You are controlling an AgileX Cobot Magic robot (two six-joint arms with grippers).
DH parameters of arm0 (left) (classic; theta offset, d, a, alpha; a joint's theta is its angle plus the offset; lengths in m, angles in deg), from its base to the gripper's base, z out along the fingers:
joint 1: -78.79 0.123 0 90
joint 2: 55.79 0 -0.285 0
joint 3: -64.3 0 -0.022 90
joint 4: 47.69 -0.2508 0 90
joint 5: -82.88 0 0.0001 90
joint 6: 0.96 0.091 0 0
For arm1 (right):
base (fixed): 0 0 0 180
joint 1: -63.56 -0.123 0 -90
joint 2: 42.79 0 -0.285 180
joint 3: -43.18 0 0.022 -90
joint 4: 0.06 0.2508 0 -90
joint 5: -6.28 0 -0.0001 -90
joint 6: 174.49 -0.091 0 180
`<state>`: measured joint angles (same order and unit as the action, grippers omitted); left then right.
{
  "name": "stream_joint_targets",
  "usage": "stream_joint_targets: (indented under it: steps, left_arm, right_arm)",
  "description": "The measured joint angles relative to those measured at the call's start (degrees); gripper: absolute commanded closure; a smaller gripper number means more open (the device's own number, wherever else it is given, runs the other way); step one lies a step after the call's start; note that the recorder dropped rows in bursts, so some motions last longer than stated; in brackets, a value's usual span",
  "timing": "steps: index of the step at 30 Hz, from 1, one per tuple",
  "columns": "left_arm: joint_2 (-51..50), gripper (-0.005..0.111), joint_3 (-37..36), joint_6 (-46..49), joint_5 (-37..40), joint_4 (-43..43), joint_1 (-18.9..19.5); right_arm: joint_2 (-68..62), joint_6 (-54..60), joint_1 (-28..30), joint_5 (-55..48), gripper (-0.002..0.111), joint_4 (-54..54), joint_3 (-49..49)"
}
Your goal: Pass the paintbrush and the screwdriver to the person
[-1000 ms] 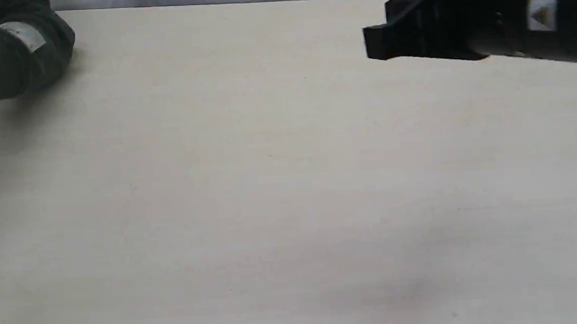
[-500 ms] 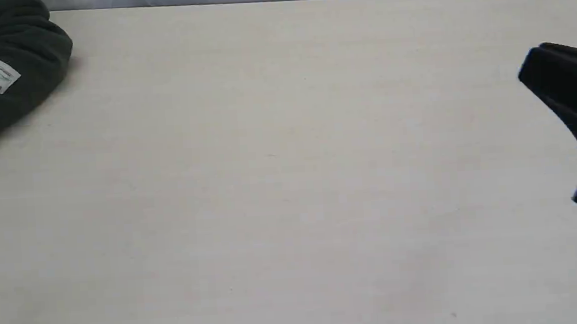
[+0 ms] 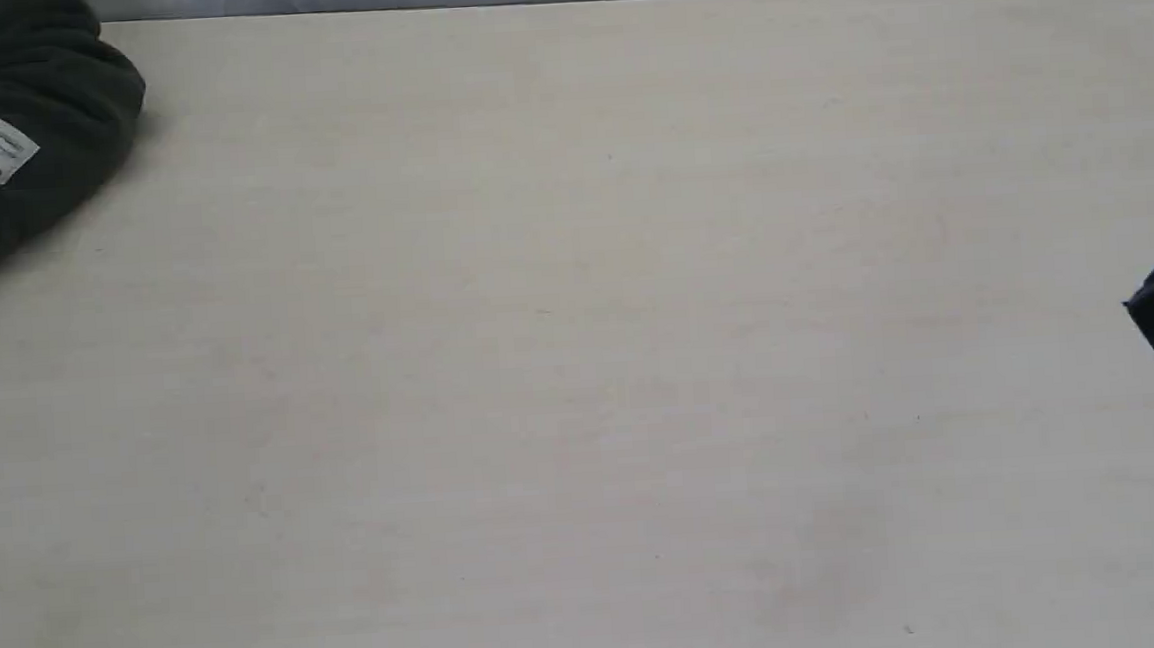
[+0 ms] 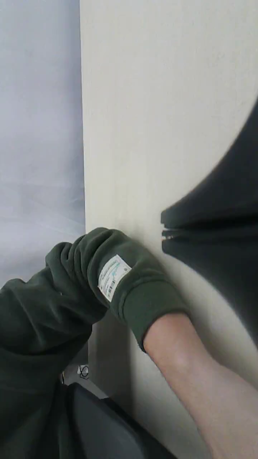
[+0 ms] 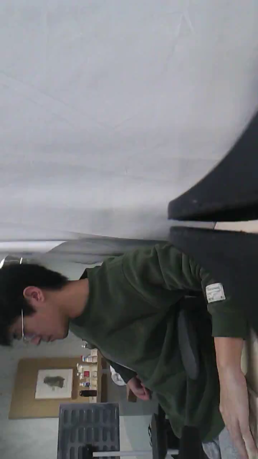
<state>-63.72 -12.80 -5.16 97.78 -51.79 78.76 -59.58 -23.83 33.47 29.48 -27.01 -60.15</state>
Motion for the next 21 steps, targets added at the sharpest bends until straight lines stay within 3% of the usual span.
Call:
stream_joint_targets:
  steps: [8, 21]
  left_arm:
    - [0.0, 0.107, 0.0, 0.0, 0.0, 0.0, 0.0]
    - [0.0, 0.107, 0.0, 0.0, 0.0, 0.0, 0.0]
  right_arm:
    - [1.9, 0.9, 0.0, -0.8, 0.104, -0.9, 0.4]
    - [1.9, 1.2, 0.0, -17.1, 0.104, 3.6, 0.4]
